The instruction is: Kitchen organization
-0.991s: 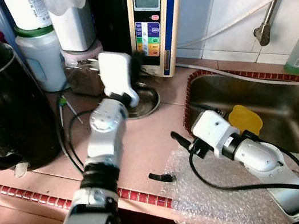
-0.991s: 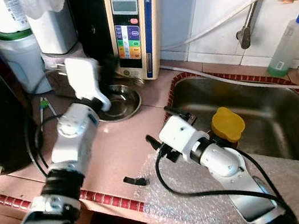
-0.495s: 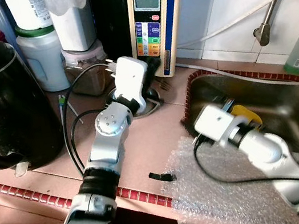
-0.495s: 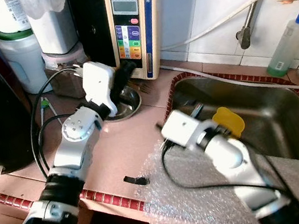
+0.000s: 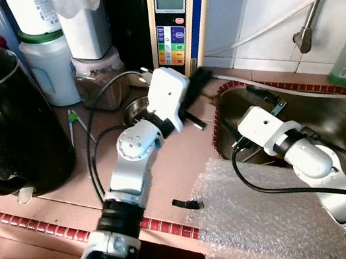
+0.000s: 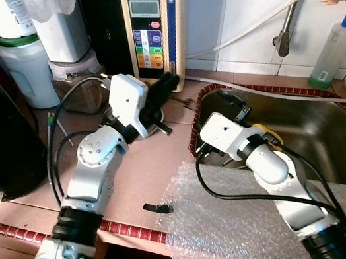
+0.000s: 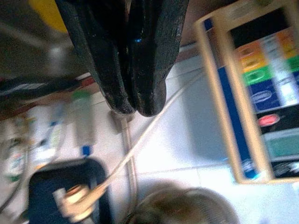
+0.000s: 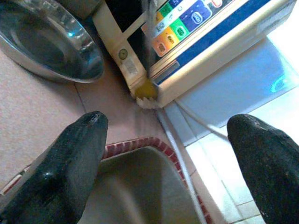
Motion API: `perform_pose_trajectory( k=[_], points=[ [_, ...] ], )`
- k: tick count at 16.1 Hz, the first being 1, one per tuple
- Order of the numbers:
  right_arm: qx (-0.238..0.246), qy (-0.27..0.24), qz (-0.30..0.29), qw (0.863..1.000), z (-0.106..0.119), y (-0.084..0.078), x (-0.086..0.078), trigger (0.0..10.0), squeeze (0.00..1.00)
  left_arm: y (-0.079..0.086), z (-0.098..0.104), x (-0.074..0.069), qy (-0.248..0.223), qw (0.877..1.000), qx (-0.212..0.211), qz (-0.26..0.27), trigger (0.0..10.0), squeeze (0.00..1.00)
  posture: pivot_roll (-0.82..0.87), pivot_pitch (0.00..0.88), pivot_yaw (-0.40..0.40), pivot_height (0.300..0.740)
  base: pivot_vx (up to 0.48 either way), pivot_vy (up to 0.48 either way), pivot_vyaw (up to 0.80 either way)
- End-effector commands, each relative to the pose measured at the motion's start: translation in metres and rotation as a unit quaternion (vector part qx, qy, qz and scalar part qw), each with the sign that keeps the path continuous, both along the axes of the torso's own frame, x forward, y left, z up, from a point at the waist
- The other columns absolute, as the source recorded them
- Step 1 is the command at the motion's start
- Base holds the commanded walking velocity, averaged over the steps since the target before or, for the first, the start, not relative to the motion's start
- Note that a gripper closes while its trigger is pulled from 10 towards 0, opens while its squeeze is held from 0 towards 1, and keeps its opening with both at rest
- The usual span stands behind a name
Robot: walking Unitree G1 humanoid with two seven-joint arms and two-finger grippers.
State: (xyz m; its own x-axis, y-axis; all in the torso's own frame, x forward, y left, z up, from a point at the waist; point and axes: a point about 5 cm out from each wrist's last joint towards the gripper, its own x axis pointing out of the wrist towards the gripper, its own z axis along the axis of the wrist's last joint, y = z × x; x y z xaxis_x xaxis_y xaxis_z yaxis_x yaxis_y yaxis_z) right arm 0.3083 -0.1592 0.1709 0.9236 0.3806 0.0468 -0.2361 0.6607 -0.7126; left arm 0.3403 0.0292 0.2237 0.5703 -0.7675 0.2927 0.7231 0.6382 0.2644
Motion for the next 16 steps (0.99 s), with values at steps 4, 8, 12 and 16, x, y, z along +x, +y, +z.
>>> perform_pose_trajectory(
  k=[4, 8, 12, 16],
  points=[
    [0.017, -0.006, -0.003, 1.0, 0.007, -0.008, 0.015, 10.0, 0.0, -0.011, 0.006, -0.018, -0.008, 0.996, -0.003, -0.085, 0.0, 0.0, 0.03, 0.0, -0.06, 0.74, 0.0, 0.0, 0.0],
    [0.061, 0.007, 0.025, 0.998, 0.011, 0.004, 0.031, 10.0, 0.0, -0.013, 0.003, -0.022, 0.004, 0.995, -0.006, -0.104, 0.0, 0.0, 0.05, 0.0, -0.063, 0.74, 0.0, 0.0, 0.0],
    [0.09, 0.038, 0.085, 0.992, 0.003, 0.027, 0.027, 0.0, 0.0, -0.013, 0.001, -0.023, 0.012, 0.994, -0.009, -0.106, 0.0, 0.0, 0.06, 0.0, -0.063, 0.74, 0.0, 0.0, 0.0],
    [0.12, 0.081, 0.14, 0.98, -0.008, 0.04, 0.011, 0.0, 0.0, -0.016, 0.0, -0.025, 0.02, 0.994, -0.016, -0.108, 0.0, 0.0, 0.05, 0.0, -0.053, 0.74, 0.0, 0.0, 0.0]
  ],
)
